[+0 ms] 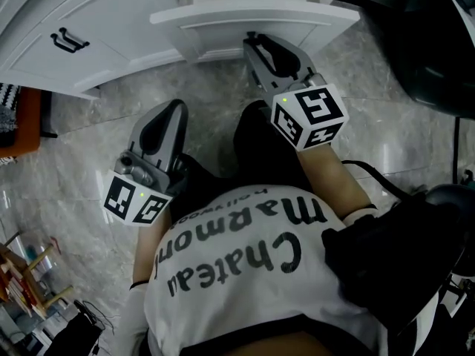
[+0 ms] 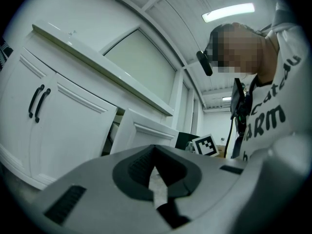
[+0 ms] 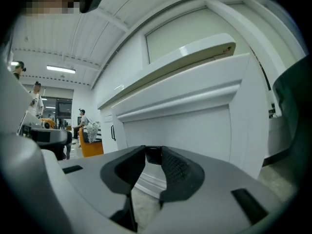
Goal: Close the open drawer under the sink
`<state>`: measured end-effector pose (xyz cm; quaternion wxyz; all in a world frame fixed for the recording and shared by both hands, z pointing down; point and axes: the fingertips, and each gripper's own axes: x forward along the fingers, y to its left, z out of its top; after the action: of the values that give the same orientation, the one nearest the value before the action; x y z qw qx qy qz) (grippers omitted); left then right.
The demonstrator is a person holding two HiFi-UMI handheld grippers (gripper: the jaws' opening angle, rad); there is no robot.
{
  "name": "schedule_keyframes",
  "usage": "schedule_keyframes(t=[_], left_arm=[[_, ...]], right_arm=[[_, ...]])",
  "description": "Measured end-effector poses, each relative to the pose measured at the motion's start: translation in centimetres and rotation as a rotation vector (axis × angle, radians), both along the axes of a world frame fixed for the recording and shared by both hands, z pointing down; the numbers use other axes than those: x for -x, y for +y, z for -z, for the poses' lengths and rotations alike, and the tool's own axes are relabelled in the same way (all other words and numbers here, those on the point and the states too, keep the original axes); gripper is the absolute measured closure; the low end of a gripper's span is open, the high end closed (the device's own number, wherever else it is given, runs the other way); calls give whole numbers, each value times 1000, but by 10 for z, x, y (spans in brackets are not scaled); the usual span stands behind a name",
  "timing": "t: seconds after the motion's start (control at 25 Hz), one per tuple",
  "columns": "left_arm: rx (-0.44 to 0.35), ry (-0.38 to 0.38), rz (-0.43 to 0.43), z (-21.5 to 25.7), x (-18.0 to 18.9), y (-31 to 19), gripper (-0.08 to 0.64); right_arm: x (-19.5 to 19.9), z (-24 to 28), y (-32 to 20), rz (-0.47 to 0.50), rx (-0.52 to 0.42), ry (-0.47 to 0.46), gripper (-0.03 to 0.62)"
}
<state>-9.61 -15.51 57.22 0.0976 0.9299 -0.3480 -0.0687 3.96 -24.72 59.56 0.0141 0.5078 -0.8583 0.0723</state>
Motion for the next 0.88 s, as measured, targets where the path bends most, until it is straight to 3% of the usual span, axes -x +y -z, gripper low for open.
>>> schedule_keyframes(t=[0.24,0.52,0.88], left_arm=[[23,22,14,-3,6,1,552],[14,8,-11,-2,-6,8,552],[11,7,19,-3,-2,17,552]], right_arm=[[1,1,1,8,-21,47,485],[1,0,2,7,-9,25,486],[1,1,1,-2,-22,39,488]])
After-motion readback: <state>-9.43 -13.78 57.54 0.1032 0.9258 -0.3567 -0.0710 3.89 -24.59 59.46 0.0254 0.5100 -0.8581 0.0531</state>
